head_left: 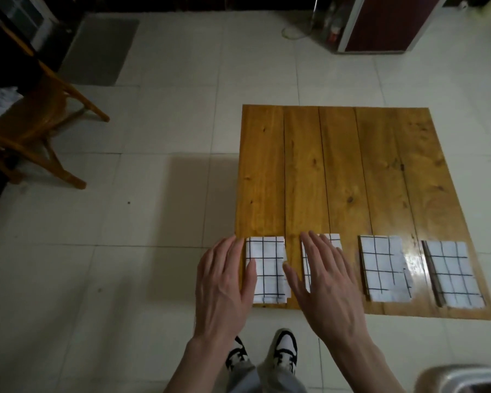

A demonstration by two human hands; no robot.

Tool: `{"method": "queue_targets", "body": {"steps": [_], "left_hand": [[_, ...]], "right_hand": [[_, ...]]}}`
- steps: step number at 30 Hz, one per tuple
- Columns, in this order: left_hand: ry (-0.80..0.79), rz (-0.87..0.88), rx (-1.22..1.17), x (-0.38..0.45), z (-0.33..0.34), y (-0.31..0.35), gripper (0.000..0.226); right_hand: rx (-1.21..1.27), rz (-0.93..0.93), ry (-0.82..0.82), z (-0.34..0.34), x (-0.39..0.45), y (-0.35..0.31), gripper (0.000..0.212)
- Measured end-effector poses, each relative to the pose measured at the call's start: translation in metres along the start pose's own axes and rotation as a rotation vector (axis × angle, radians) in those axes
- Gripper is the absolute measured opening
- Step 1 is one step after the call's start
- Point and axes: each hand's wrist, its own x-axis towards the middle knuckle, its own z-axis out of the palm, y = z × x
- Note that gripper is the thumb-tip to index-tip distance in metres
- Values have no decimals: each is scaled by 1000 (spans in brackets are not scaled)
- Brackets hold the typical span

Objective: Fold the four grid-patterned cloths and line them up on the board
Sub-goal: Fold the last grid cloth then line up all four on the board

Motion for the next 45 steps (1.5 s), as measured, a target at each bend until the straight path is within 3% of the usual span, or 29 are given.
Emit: {"method": "queue_targets", "body": {"steps": [10, 18, 26, 33, 45], "left_hand": [[-174, -45, -63, -20, 129, -45, 57], [-197, -107, -16, -32, 177, -70, 52], [-229, -117, 34, -35, 188, -66, 54], [-201, -111, 96, -30, 194, -64, 54], [-145, -147, 111, -23, 201, -60, 52]], "right_hand": [[46, 0, -86, 138, -5, 33, 64], [213, 4, -173, 209, -11, 41, 74], [242, 38, -145, 236, -29, 41, 84], [10, -15, -92, 243, -25, 42, 69], [180, -70, -168, 235, -5, 56, 69]]}}
